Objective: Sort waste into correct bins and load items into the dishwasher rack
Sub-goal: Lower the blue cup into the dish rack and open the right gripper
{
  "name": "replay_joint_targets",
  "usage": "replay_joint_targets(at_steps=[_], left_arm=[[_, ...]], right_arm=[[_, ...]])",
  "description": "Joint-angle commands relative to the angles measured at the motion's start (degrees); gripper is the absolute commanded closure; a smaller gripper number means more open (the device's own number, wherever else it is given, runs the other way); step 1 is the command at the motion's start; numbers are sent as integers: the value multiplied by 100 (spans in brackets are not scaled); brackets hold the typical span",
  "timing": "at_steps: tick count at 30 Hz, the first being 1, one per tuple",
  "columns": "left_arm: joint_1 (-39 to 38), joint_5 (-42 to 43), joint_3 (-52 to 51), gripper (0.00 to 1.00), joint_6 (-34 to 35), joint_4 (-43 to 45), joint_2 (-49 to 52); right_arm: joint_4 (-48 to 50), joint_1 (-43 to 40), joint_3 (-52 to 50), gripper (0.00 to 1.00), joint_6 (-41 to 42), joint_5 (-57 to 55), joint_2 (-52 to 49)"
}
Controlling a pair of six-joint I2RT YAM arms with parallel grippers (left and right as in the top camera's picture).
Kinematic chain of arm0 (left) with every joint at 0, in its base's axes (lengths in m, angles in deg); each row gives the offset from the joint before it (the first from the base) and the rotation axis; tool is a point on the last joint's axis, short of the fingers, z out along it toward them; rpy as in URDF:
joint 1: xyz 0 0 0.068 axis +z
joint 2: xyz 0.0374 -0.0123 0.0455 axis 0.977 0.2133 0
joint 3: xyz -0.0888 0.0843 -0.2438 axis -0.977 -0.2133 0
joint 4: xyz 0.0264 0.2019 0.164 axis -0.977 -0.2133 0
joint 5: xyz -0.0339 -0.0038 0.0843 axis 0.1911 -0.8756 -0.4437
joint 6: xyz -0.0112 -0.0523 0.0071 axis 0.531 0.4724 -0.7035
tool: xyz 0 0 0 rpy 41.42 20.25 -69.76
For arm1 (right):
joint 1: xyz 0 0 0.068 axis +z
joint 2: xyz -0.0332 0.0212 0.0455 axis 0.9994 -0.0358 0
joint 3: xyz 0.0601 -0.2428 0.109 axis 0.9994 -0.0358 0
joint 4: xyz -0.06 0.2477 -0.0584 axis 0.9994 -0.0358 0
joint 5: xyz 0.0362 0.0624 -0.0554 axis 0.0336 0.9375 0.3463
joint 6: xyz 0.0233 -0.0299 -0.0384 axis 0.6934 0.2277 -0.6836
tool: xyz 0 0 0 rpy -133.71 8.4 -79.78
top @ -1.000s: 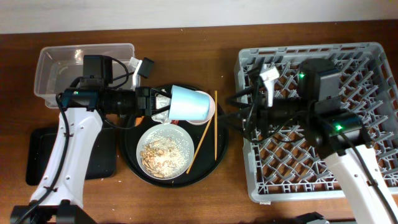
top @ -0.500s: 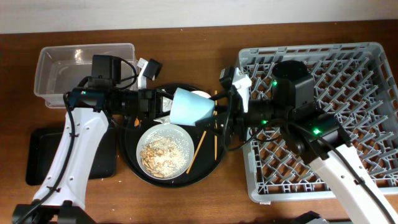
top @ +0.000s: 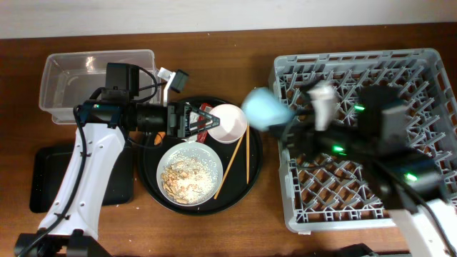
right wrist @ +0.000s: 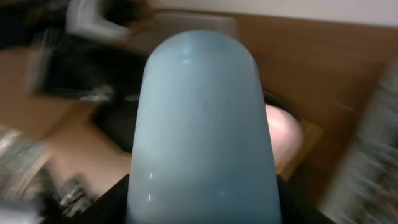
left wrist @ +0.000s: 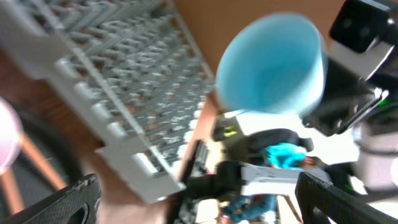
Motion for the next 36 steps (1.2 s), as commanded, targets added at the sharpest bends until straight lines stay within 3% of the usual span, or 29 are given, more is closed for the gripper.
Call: replay_joint_targets(at_steps=[1,4,8,15,20,25,29,31,36], left_arm=[[-17,-669,52,1,-46,-2,26],[-17,-671,52,1,-46,-4,26],[-17,-671,52,1,-46,-7,26],[-17,-693,52,1,-44,-11,26],[-17,-691,52,1,-39,-61,26],[-17,-691,52,1,-42,-57,26],[-17,-693,52,1,-24,-20,24],[-17,-802,74,1,-24,42,-7],[-17,-3416,444,1,566,-278,-616]], right_arm=[[-942,-979,85,52,776,-1613,350],[-2107,-2041,83,53,1259,-2439,254],[-2730,-2763,83,52,1252,-3025,-205],[-2903,-2848,83,50,951,-2367,-1504],[-2924,-2752,83,28,1049,-2420,-2271],[-2765,-2686,146,19,942,-2111,-2218],[-2481,-2063,433,18,367,-1403,-1357],[-2105,-1451,433,23,326,-1021,-1014],[-1071,442,422,39,686,-1408,-940]])
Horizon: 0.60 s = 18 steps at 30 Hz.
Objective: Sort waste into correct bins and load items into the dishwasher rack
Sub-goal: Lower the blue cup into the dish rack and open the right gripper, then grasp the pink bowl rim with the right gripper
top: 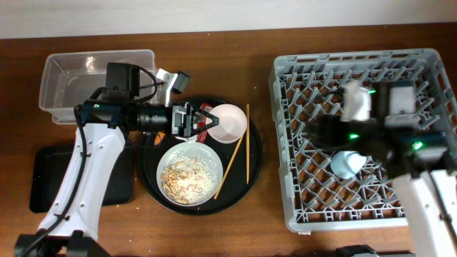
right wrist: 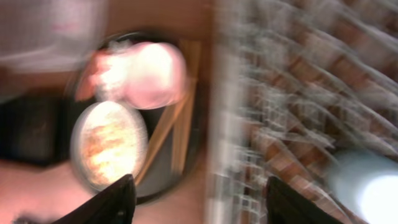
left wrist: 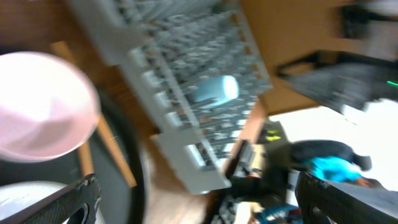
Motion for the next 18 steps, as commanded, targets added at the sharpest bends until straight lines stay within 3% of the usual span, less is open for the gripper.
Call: replay_joint_targets(at_steps=[1,6,10,13,18], left_arm=[[-7,-2531,522,1,450,-243,-796],[-7,-4802,876,1,791,-605,-1843],[-7,-6002,874,1,785,-723,-2680],[-7,-6435,874,1,785,-828,-3029],[-7,-6443,874,1,785,-979,-3274]], right_arm=[[505,1222,17,40,310,-431,-264],[1458,2212,17,50,1062,-1812,-1335],[2225,2236,17,57,1668,-2210,-2516],[2651,2107,17,57,1902,-2208,-3169],[3047,2046,17,60,1906,-2057,-3969]])
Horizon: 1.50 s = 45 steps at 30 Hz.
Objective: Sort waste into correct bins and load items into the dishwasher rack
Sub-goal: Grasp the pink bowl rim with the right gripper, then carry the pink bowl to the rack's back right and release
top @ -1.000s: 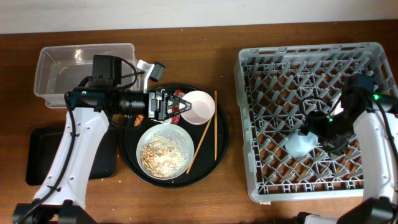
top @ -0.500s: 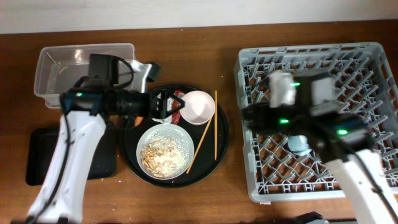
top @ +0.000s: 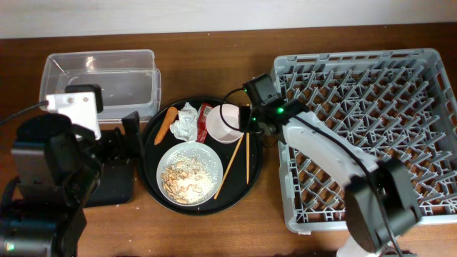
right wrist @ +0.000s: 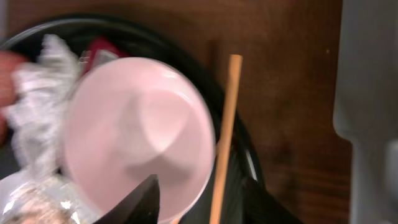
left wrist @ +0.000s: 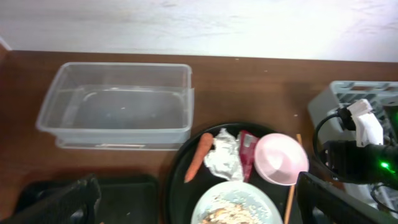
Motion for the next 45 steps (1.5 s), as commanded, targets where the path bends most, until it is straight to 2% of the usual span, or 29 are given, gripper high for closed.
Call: replay_joint_targets(at_steps=[1,6,8,14,17,20,25,29,37,45], left_arm=[[-7,-369,35,1,72,-44,-74],[-7,-367,35,1,72,-50,-72],[-7,-367,35,1,72,-52,-72],[-7,-367,35,1,72,-227,-70],[-7,-367,35,1,72,-260,-61],[-7,-367,35,1,72,-262,-61],[-7,-367,35,1,72,-262,-61],[-7,-367,35,1,72,-260,-59],[-7,-367,35,1,72,-260,-55],[-7,-367,35,1,72,-262,-50]], right_arm=[[125,-35,20,61,184,-55,-457],[166,-35,22,82,177,55,-686],[190,-35,46,95,131,190,-623],[-330,-35,389,96,-444,160,26],[-863,-35,697,96,-487,-570,564],[-1344,-35,911,96,-487,-1954,1169],[-2063,-79,914,96,-485,-5731,1932],[-2459,-520,717,96,-483,-7169,1812],[-1880,-2037,481,96,-490,-7228,966],[-1718,-2717,479,96,-490,-7224,348]])
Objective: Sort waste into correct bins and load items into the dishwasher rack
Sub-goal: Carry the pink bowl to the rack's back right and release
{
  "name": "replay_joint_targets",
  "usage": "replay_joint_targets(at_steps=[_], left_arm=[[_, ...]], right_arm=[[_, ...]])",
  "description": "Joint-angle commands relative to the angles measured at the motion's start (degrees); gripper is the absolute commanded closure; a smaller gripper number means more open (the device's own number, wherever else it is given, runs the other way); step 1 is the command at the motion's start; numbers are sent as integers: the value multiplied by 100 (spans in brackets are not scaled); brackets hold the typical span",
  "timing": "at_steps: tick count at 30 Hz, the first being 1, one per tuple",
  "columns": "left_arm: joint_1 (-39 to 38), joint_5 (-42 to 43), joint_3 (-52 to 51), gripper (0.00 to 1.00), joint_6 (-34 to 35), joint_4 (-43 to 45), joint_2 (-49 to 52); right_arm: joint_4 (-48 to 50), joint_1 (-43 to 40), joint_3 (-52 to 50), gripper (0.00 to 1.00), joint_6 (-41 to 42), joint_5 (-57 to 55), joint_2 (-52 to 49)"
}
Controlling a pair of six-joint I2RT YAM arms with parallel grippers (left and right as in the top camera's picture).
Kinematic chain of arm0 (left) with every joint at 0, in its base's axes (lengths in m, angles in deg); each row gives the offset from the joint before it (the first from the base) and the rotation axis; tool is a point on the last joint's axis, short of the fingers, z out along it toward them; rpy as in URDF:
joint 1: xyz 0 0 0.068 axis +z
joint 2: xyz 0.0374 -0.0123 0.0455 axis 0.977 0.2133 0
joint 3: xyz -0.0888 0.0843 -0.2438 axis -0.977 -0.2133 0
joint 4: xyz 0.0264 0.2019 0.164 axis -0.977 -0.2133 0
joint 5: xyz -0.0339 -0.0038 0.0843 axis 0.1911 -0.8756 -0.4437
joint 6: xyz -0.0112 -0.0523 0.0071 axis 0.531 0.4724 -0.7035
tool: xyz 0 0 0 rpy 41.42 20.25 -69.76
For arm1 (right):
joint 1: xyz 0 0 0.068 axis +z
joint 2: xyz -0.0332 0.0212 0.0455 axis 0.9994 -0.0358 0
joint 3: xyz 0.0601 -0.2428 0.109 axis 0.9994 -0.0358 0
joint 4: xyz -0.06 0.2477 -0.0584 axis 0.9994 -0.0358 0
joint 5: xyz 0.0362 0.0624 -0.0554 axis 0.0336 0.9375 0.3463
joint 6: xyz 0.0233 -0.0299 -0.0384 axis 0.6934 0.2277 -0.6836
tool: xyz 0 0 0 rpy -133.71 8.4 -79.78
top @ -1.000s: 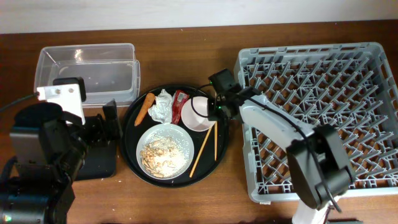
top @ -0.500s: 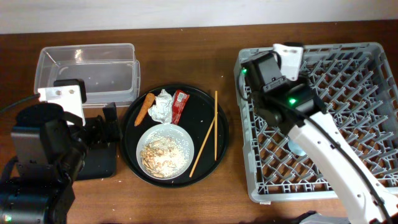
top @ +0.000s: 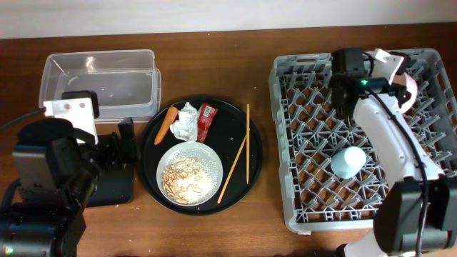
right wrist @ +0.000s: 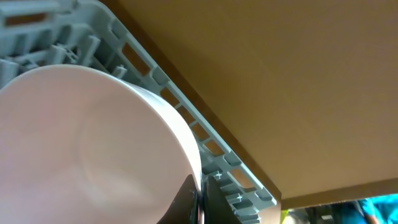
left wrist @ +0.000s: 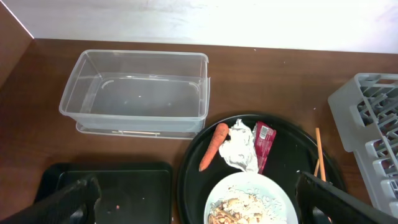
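A pink bowl [right wrist: 93, 143] is gripped by its rim in my right gripper [right wrist: 198, 196], tilted at the far right corner of the grey dishwasher rack [top: 282, 143]. From overhead only an edge of the pink bowl [top: 408, 80] shows. A light blue cup [top: 348, 161] lies in the rack. The black tray [top: 255, 153] holds a carrot [top: 165, 125], crumpled paper [top: 186, 121], a red wrapper [top: 204, 121], a plate of food [top: 190, 173] and two chopsticks [top: 247, 143]. My left gripper [left wrist: 198, 186] hangs open high over the tray's left side, holding nothing.
A clear plastic box [left wrist: 140, 93] stands at the back left, empty. A black bin [left wrist: 106, 193] lies in front of it, largely under my left arm [top: 57, 171]. Bare wood separates the tray from the rack.
The pink bowl has left the tray. My right gripper, then at the bowl on the tray, now holds it by the rim at the rack's far right corner. The left arm has barely shifted.
My right gripper first carried the blue cup toward the rack while the left gripper hovered by the pink bowl. Then the cup lay in the rack. Then the left arm was drawn back and the right gripper was at the bowl, which is now at the rack.
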Motion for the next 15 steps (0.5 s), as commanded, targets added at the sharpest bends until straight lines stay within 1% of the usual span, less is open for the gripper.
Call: replay_joint_targets(at_steps=[1,4,8,10,15], left_arm=[[-7,-44,35,1,52,9,-2],[-7,-44,35,1,52,9,9],[-7,-44,35,1,52,9,9],[-7,-44,35,0,52,9,15],[-7,-44,35,1,52,9,13]], right_arm=[[52,-146,-35,96,46,-229,-319],[61,-103,-35,96,42,-229,-601],[81,-20,-35,96,-247,-286,-1008],[76,72,-35,96,-251,-304,-1115],[-37,592,-35,96,-254,-225,-1113]])
